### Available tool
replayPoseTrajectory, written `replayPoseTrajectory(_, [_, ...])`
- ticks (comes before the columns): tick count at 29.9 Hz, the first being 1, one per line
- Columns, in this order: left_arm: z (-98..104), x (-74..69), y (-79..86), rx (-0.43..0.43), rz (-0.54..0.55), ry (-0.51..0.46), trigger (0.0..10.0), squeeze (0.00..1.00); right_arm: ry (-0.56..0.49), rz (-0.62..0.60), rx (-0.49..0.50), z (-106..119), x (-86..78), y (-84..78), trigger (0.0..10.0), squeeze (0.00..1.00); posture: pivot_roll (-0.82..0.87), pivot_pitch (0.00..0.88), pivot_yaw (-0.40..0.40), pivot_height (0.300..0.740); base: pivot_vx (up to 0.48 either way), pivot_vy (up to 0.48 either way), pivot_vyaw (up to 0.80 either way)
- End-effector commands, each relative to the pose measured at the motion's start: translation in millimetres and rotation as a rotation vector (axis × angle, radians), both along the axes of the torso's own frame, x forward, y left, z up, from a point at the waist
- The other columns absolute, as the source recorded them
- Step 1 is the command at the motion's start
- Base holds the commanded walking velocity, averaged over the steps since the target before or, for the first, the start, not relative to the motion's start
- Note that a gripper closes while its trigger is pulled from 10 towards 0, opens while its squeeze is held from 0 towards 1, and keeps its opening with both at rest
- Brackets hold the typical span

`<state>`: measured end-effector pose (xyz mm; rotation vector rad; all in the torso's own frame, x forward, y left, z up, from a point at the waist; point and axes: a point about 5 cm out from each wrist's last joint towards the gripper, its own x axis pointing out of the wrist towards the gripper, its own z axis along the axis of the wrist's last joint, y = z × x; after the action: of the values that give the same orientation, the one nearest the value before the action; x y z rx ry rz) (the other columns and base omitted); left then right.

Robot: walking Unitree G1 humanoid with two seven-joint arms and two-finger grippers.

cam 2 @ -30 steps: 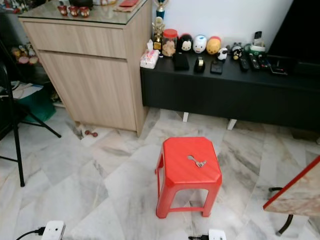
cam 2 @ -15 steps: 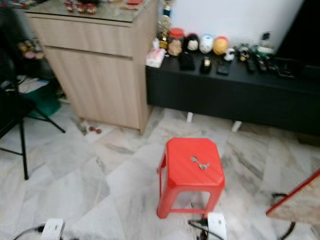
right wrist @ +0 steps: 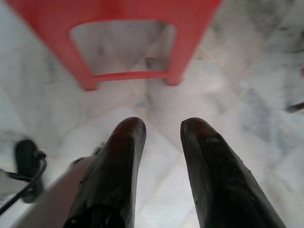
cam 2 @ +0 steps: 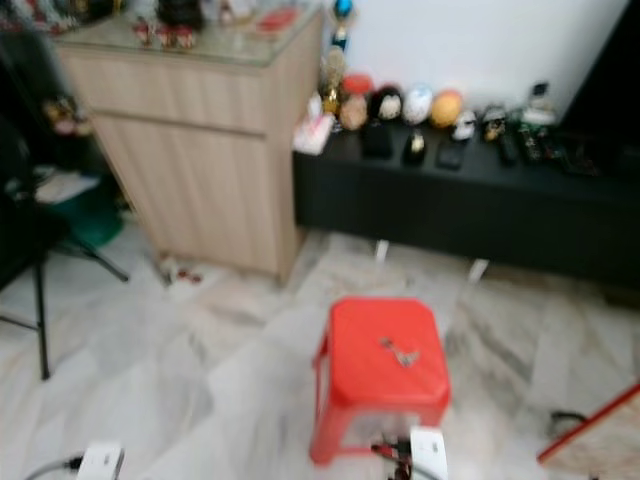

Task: Hang keys on a hook

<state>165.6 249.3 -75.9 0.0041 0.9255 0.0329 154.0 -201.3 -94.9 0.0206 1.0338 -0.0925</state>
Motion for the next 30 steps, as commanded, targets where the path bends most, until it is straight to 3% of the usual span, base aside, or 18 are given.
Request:
replayPoseTrajectory(1, [-1.7, -13.6, 13.9, 0.022, 0.032, 0.038, 10.0, 0.0, -0.017, 0.033, 0.02, 1.5, 7.6, 11.5, 10.0, 0.0, 0.12, 0.048, -0.044, 0.74, 0.27, 0.0, 0.0])
replayPoseTrajectory(17, [-1.8, -13.9, 13.9, 0.02, 0.034, 0.037, 10.0, 0.0, -0.02, 0.045, 0.021, 1.2, 7.7, 14.6, 10.0, 0.0, 0.12, 0.047, -0.047, 0.74, 0.274, 0.0, 0.0])
replayPoseTrajectory(30, [-1.6, -13.9, 14.3, 0.031, 0.036, 0.032, 10.0, 0.0, -0.082, -0.049, 0.028, 6.4, 16.5, 7.8, 10.0, 0.0, 0.12, 0.047, -0.049, 0.74, 0.0, 0.0, 0.0])
